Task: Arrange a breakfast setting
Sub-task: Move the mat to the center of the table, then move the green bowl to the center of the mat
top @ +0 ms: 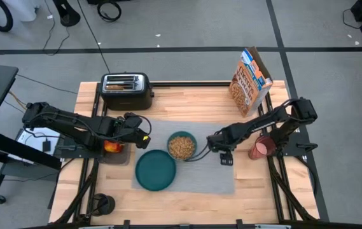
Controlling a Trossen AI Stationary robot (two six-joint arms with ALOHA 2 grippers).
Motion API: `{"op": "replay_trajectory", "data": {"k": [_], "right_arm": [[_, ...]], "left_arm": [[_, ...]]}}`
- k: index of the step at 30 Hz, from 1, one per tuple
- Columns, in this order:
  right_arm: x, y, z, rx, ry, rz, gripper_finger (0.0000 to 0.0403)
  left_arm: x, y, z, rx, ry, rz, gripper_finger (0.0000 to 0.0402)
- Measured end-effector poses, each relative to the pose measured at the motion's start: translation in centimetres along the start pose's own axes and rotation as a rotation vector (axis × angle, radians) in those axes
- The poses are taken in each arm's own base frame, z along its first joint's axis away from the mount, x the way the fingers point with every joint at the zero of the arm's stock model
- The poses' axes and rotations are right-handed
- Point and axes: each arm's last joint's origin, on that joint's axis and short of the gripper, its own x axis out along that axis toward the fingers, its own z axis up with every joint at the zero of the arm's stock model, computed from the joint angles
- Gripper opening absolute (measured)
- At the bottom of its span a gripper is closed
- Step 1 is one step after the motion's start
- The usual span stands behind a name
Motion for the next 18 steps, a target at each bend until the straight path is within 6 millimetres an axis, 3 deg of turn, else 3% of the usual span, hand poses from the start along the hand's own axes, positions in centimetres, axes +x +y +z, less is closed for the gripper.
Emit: {"op": "replay_trajectory", "data": {"k": [8,13,18], "right_arm": [[-1.1,-1.2,1.3,-0.025,-0.004,-0.041,0.0274],[-5.2,-0.9,3.4,-0.033,-0.010,-0.039,0.0269],[-9.1,-1.1,7.6,0.260,-0.327,0.044,0.0268]], "left_arm": [[0.0,0.0,0.0,-0.009,0.001,0.001,0.0314],[-0.1,0.1,0.0,-0.014,0.000,-0.005,0.0314],[-0.1,-0.4,0.3,-0.019,-0.021,-0.045,0.0314]]}}
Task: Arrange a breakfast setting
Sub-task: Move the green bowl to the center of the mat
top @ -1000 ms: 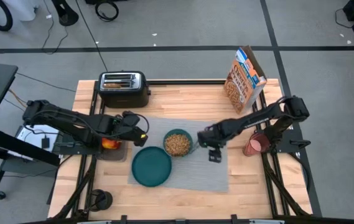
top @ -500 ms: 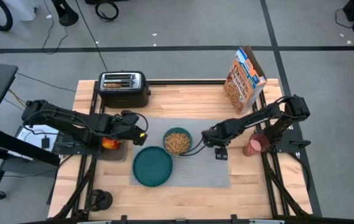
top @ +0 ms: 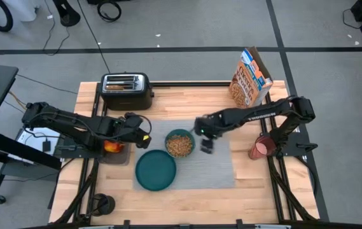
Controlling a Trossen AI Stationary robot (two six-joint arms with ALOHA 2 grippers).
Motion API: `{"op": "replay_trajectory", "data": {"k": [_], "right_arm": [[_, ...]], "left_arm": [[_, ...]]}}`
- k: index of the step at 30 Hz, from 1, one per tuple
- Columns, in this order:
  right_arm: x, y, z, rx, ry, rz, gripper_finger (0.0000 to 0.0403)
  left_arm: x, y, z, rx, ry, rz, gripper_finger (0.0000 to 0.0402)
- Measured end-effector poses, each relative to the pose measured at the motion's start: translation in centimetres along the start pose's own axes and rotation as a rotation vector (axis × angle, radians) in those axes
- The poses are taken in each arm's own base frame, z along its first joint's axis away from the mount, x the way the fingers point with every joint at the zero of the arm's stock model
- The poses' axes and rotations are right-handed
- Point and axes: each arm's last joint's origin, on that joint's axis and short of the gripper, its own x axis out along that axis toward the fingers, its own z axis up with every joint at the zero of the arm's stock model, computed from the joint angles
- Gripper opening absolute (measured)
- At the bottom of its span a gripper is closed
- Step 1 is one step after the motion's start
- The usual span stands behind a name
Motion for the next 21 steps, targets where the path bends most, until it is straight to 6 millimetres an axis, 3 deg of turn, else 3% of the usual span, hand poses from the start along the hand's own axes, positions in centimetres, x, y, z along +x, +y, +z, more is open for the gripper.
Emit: {"op": "replay_trajectory", "data": {"k": [4,10,21], "right_arm": [[1.2,0.0,2.2,0.199,-0.174,0.024,0.0268],[4.6,-0.1,2.1,0.269,-0.105,-0.031,0.0262],[4.7,0.5,0.9,0.332,0.013,-0.007,0.0231]], "left_arm": [[0.0,-0.6,0.3,-0.001,-0.030,-0.061,0.0314],[-0.1,-0.8,0.5,-0.010,-0.040,-0.079,0.0314],[-0.2,-1.0,0.2,-0.002,-0.033,-0.089,0.0314]]}}
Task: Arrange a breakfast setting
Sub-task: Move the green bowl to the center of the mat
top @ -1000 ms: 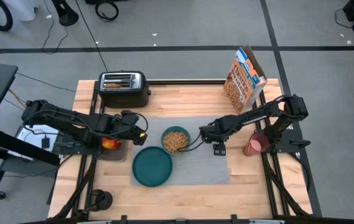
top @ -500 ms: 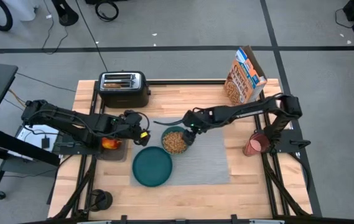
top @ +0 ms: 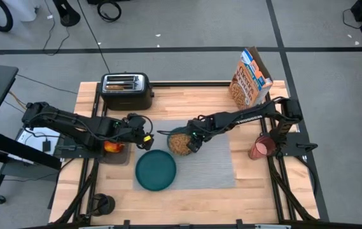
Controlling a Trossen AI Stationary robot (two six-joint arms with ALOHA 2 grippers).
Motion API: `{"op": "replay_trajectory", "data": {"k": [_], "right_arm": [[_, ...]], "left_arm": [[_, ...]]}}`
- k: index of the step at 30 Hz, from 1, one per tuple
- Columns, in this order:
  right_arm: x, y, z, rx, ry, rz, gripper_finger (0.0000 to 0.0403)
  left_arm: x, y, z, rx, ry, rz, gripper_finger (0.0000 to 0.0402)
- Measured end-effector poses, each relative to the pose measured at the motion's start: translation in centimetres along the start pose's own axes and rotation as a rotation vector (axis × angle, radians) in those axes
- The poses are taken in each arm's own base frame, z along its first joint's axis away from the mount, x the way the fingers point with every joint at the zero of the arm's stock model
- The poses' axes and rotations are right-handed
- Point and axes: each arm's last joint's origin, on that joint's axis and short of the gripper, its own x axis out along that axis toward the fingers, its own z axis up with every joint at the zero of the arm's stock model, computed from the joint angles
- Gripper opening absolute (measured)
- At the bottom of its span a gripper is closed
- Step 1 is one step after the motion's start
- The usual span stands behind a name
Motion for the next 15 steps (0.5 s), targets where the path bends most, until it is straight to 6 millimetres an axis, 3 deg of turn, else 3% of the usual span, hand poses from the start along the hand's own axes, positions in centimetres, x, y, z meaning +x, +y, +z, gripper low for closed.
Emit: {"op": "replay_trajectory", "data": {"k": [9,15], "right_arm": [[-3.7,-0.2,0.5,-0.046,-0.077,0.088,0.0231],[-3.2,-2.5,3.1,-0.080,-0.210,-0.037,0.0231]], "left_arm": [[0.0,0.1,0.0,0.000,0.002,0.007,0.0314],[0.2,0.2,0.3,-0.007,-0.006,0.012,0.0314]]}}
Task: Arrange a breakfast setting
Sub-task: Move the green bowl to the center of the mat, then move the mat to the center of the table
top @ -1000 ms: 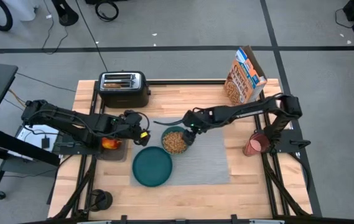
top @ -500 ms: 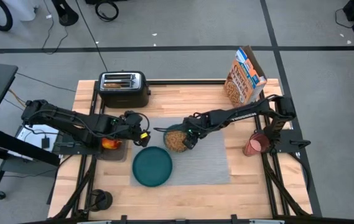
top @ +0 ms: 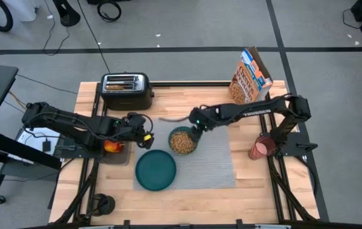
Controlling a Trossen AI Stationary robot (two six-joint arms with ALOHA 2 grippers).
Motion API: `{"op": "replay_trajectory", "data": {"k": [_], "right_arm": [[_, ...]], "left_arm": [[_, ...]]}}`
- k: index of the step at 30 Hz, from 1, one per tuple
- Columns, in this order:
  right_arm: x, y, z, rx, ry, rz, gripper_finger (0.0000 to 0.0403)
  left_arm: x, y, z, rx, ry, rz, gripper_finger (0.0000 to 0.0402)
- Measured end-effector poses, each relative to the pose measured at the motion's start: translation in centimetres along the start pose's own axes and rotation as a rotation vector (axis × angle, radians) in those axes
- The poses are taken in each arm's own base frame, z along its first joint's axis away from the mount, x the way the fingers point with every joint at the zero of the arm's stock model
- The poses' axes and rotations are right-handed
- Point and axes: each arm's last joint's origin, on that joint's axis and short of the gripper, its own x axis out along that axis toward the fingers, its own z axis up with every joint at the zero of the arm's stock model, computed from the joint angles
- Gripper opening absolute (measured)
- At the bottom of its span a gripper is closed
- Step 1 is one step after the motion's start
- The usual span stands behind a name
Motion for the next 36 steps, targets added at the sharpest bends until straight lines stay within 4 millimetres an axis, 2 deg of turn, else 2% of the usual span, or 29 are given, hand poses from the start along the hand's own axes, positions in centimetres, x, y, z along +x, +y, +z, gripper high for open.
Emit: {"op": "replay_trajectory", "data": {"k": [6,9,12,18,22,27,31,36], "right_arm": [[2.7,-2.0,2.2,-0.133,-0.107,-0.063,0.0231],[4.2,-2.4,2.2,-0.222,-0.055,-0.012,0.0231],[5.0,-2.4,1.8,-0.238,0.005,0.049,0.0231],[4.6,-1.2,1.2,-0.263,0.030,0.125,0.0231],[4.1,-1.2,1.1,-0.227,0.044,0.140,0.0231],[1.8,-2.2,0.8,-0.254,0.097,0.097,0.0231],[0.7,-1.1,-1.6,-0.391,0.217,0.085,0.0231],[2.1,1.0,-7.9,-0.528,0.357,0.089,0.0231]], "left_arm": [[0.0,-0.1,-0.1,-0.005,0.000,-0.005,0.0314],[-0.2,-0.3,-0.3,0.001,0.003,-0.014,0.0314],[-0.4,-0.5,-0.6,-0.003,0.008,-0.026,0.0314],[-0.6,-0.7,-0.9,0.004,0.014,-0.039,0.0314],[-0.5,-0.6,-0.8,0.002,0.015,-0.030,0.0314],[-1.3,0.0,-0.6,0.000,0.013,-0.035,0.0314],[-2.3,0.4,-0.3,-0.009,-0.014,-0.062,0.0314],[-3.1,0.2,-0.2,0.020,-0.040,-0.116,0.0314]]}}
